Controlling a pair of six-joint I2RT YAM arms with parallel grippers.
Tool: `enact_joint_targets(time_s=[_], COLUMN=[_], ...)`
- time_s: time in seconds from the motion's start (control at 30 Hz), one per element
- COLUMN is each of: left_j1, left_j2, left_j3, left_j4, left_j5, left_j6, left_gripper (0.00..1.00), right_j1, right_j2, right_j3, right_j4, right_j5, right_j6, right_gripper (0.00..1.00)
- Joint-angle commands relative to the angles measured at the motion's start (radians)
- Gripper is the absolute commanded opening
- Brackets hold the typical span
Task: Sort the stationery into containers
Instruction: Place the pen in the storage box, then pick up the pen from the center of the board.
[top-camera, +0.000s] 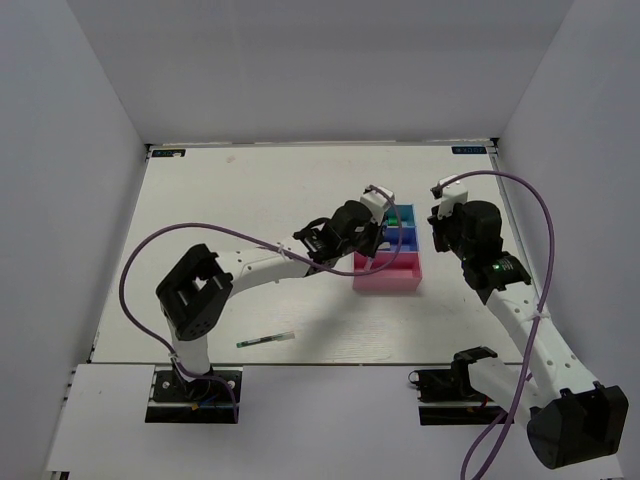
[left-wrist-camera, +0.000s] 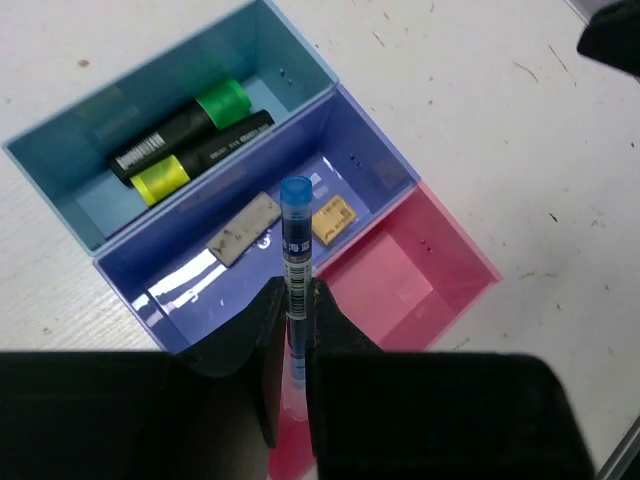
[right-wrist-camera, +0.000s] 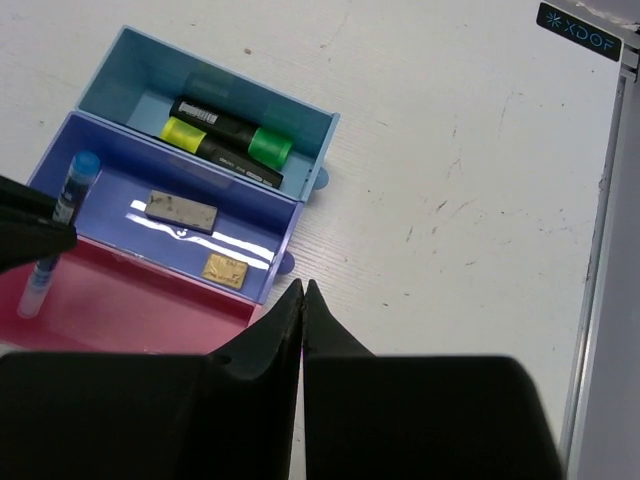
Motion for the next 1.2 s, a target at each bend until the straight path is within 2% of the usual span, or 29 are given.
enact_joint_targets(time_s=[0.0, 0.03, 0.07, 0.13, 0.17, 0.27, 0.33, 0.37, 0.4, 0.43, 0.47, 0.53, 0.57, 0.6, 0.63, 0.67, 0.7, 0.73, 0.8, 0.83, 0.87, 0.9, 0.93, 0.97, 1.0, 1.03, 1.07, 1.13, 1.17], left_j1=[-0.024, -0.026, -0.029, -0.030, -0.032, -0.033, -0.035, -0.036, -0.039, -0.050, -0.053, -0.062, -0.061, -0.058, -0.056, -0.055, -0.056, -0.056, -0.038, -0.004, 0.019, 0.069, 0.142, 0.192, 0.235, 0.390, 0.442, 0.627, 0.669], left_j2=[-0.023, -0.023, -0.028, -0.045, -0.052, -0.110, -0.179, -0.201, -0.242, -0.293, -0.323, -0.424, -0.446, -0.483, -0.499, -0.526, -0.563, -0.584, -0.687, -0.719, -0.791, -0.868, -0.903, -0.980, -1.047, -1.103, -1.121, -1.177, -1.180], left_j3=[-0.018, -0.021, -0.025, -0.022, -0.021, -0.033, -0.065, -0.082, -0.120, -0.137, -0.153, -0.202, -0.208, -0.204, -0.205, -0.220, -0.232, -0.246, -0.334, -0.357, -0.393, -0.429, -0.452, -0.464, -0.489, -0.509, -0.519, -0.556, -0.567], left_j4=[0.008, 0.008, 0.008, -0.017, -0.018, -0.045, -0.058, -0.063, -0.102, -0.123, -0.164, -0.275, -0.402, -0.473, -0.541, -0.734, -0.793, -0.893, -1.003, -1.066, -1.090, -1.127, -1.135, -1.134, -1.119, -1.114, -1.109, -1.097, -1.091], left_j5=[0.031, 0.033, 0.033, 0.034, 0.031, 0.013, -0.001, -0.021, -0.033, -0.077, -0.128, -0.179, -0.252, -0.268, -0.301, -0.332, -0.345, -0.381, -0.441, -0.449, -0.451, -0.446, -0.428, -0.408, -0.344, -0.273, -0.207, -0.129, -0.077], left_j6=[-0.003, 0.002, 0.002, 0.010, 0.010, 0.031, 0.036, 0.037, 0.037, 0.028, 0.023, -0.019, -0.088, -0.117, -0.174, -0.225, -0.274, -0.292, -0.357, -0.369, -0.378, -0.389, -0.385, -0.365, -0.356, -0.331, -0.305, -0.242, -0.230], left_gripper=[0.15, 0.22, 0.38, 0.50, 0.59, 0.59, 0.36, 0.21, 0.00, 0.00, 0.00, 0.00, 0.00, 0.02, 0.24, 0.40, 0.56, 0.71, 0.81, 0.91, 0.95, 0.98, 1.00, 1.00, 1.00, 1.00, 1.00, 1.00, 1.00], right_j1=[-0.005, -0.011, -0.014, -0.018, -0.021, -0.024, -0.030, -0.031, -0.031, -0.031, -0.030, -0.027, -0.027, -0.024, -0.012, -0.005, 0.004, 0.068, 0.157, 0.242, 0.283, 0.377, 0.422, 0.546, 0.589, 0.623, 0.718, 0.772, 0.838], right_j2=[-0.007, -0.007, -0.010, -0.010, -0.009, -0.012, -0.015, -0.016, -0.016, -0.018, -0.019, -0.013, -0.003, 0.010, 0.019, 0.042, 0.056, 0.104, 0.186, 0.204, 0.227, 0.247, 0.334, 0.370, 0.437, 0.474, 0.531, 0.594, 0.637], right_j3=[-0.003, -0.001, -0.003, -0.003, -0.001, 0.000, 0.000, 0.005, 0.002, 0.003, 0.002, 0.002, 0.000, 0.006, 0.012, 0.020, 0.029, 0.064, 0.101, 0.106, 0.110, 0.118, 0.141, 0.178, 0.198, 0.218, 0.266, 0.279, 0.285], right_j4=[0.038, 0.044, 0.042, 0.036, 0.036, 0.025, 0.012, 0.007, -0.016, -0.028, -0.046, -0.117, -0.131, -0.174, -0.191, -0.242, -0.261, -0.280, -0.329, -0.333, -0.312, -0.301, -0.285, -0.289, -0.297, -0.289, -0.289, -0.231, -0.214], right_j5=[-0.013, -0.016, -0.022, -0.035, -0.036, -0.081, -0.107, -0.125, -0.148, -0.261, -0.310, -0.471, -0.631, -0.676, -0.719, -0.837, -0.855, -0.872, -0.886, -0.851, -0.827, -0.776, -0.730, -0.707, -0.687, -0.620, -0.604, -0.497, -0.481], right_j6=[0.006, 0.006, 0.006, 0.006, 0.008, 0.006, 0.005, -0.003, -0.018, -0.044, -0.067, -0.145, -0.170, -0.226, -0.244, -0.279, -0.317, -0.334, -0.377, -0.388, -0.397, -0.399, -0.399, -0.396, -0.394, -0.386, -0.383, -0.362, -0.362], right_gripper=[0.01, 0.09, 0.13, 0.24, 0.26, 0.27, 0.27, 0.18, 0.13, 0.06, 0.00, 0.00, 0.00, 0.06, 0.11, 0.16, 0.20, 0.24, 0.29, 0.30, 0.30, 0.32, 0.37, 0.41, 0.44, 0.48, 0.58, 0.60, 0.60])
